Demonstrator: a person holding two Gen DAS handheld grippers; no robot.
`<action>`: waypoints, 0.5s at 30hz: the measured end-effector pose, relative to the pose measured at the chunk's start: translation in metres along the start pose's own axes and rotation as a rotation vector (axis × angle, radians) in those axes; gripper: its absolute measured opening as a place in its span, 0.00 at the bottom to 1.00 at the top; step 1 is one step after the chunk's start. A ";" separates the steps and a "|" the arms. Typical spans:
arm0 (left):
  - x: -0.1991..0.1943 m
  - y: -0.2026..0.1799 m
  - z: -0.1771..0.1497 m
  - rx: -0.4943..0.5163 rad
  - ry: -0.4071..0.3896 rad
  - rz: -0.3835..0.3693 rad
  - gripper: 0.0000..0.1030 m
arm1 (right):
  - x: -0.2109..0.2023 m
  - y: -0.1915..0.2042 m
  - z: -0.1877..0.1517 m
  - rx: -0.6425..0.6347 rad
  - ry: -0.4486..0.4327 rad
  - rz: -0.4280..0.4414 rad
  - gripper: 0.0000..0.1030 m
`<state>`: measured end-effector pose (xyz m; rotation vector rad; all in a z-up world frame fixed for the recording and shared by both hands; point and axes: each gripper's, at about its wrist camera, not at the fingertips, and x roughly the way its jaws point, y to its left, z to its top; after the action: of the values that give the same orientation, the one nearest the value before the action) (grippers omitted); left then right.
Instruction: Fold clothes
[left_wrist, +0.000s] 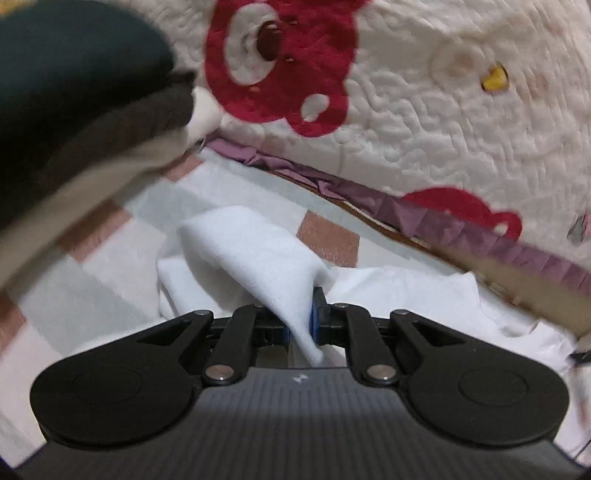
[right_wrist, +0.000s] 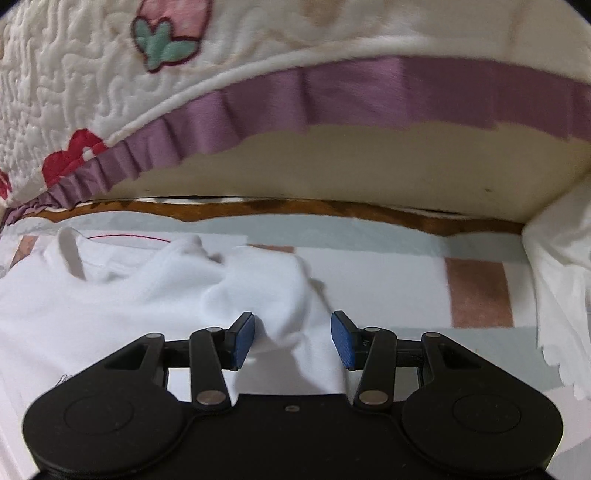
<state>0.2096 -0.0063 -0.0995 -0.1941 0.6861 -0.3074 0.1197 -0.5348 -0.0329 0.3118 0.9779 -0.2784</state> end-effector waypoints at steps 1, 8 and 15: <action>0.000 -0.006 0.001 0.037 -0.009 0.011 0.09 | 0.000 -0.007 -0.004 0.028 -0.011 0.003 0.50; 0.005 0.020 0.008 -0.056 0.081 0.022 0.10 | -0.002 -0.038 -0.014 0.040 0.031 -0.110 0.55; 0.001 0.050 0.021 -0.090 0.039 0.100 0.08 | -0.015 -0.066 -0.022 0.139 -0.037 0.016 0.54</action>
<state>0.2349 0.0420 -0.0976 -0.2394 0.7464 -0.1847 0.0710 -0.5859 -0.0405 0.4401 0.9206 -0.3372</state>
